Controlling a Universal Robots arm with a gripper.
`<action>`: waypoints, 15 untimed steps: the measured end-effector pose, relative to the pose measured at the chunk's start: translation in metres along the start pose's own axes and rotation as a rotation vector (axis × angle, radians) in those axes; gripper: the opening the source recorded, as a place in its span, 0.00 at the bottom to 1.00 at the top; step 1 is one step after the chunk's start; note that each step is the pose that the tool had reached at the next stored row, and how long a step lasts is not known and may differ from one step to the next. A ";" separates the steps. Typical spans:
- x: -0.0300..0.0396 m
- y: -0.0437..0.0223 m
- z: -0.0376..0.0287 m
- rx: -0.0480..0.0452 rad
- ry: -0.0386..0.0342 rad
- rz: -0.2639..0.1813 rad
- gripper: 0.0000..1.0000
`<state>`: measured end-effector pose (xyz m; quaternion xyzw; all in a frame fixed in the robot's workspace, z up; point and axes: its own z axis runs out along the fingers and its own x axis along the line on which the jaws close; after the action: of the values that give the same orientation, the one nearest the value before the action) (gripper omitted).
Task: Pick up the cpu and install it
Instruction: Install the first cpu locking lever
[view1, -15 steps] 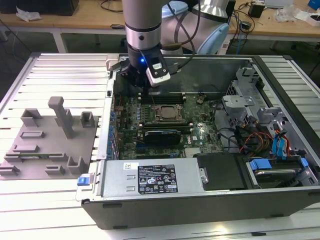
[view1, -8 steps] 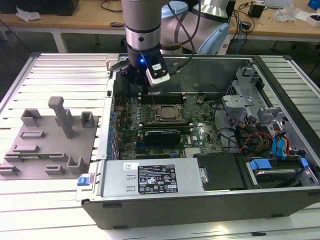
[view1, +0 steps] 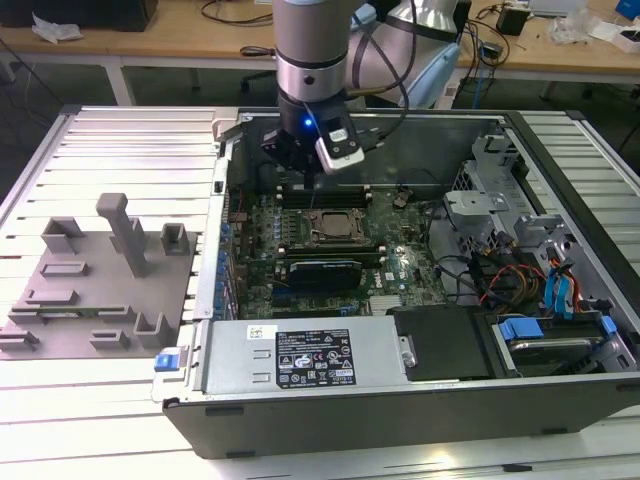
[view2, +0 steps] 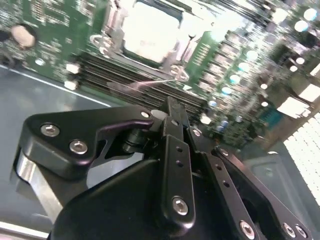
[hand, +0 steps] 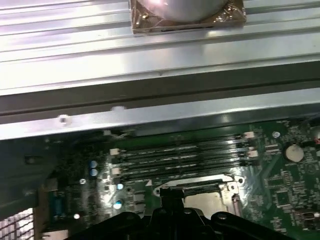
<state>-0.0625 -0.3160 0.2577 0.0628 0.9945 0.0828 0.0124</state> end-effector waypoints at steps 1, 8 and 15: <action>-0.0067 0.0001 0.0003 0.0001 0.0005 0.000 0.11; -0.0068 -0.0012 0.0075 0.0016 -0.0177 0.109 0.11; -0.0072 -0.0020 0.0127 0.0011 -0.0301 0.184 0.11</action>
<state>-0.0552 -0.3168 0.2450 0.1550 0.9843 0.0821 0.0197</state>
